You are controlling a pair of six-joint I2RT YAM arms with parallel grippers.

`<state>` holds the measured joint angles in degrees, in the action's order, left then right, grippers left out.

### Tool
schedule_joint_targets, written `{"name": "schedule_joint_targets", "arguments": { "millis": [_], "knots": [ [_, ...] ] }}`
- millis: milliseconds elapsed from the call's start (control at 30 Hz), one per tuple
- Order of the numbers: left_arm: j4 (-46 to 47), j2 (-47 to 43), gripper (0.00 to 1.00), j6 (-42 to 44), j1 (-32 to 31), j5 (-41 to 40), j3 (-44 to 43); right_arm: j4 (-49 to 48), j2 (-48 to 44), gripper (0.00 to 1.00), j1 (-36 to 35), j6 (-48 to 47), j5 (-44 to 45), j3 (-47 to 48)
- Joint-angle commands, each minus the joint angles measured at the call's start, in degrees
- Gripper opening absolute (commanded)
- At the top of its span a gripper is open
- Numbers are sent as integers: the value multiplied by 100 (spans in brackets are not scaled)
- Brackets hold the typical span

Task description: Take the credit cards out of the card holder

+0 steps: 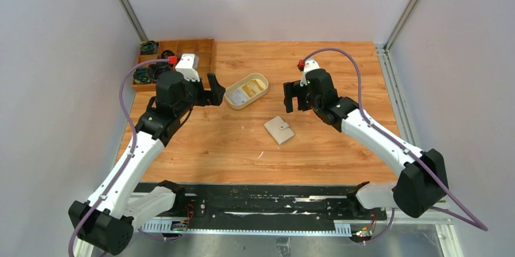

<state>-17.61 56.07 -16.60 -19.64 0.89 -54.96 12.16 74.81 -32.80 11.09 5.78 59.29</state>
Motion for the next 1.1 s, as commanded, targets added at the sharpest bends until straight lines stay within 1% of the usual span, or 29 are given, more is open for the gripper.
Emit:
{"name": "schedule_joint_targets", "arguments": {
  "millis": [0,100,167,233,300,367,400,500,600,700,833,933,1000,1067],
  "knots": [
    [-76,-76,100,28,-5,-234,-163,123,-96,100,68,-120,-22,60],
    [-128,-82,100,58,-4,-205,-173,14,-71,100,69,-112,44,-103],
    [-158,-84,100,34,-3,-212,-165,113,30,100,59,-91,-11,-71],
    [-183,-97,100,0,-5,-160,-129,275,108,98,-35,-69,-69,0],
    [-130,-100,100,-94,-5,-124,-24,186,140,95,-255,-136,168,-75],
    [-92,-63,100,-205,-29,-51,79,148,248,91,-604,-255,442,-94],
    [-219,72,100,-197,-219,-325,99,334,400,87,-864,-322,697,61],
    [-394,389,100,-380,-400,-860,177,504,720,85,-1142,-267,1004,203],
    [-260,701,100,-838,-403,-958,317,511,955,83,-1189,-164,972,228],
    [-220,1276,100,-1321,-400,-1233,318,462,1221,80,-1193,-147,856,266],
    [-60,2208,99,-1583,-392,-1729,112,525,1520,79,-1202,-184,781,406],
    [-113,2985,96,-1744,-374,-1800,-341,455,1582,79,-1203,-232,728,373],
    [-457,3612,92,-1956,-308,-1896,-794,444,1615,79,-1201,-253,715,351],
    [-596,4116,91,-2127,-227,-1916,-1136,445,1592,79,-1195,-265,701,321]
  ]
}}
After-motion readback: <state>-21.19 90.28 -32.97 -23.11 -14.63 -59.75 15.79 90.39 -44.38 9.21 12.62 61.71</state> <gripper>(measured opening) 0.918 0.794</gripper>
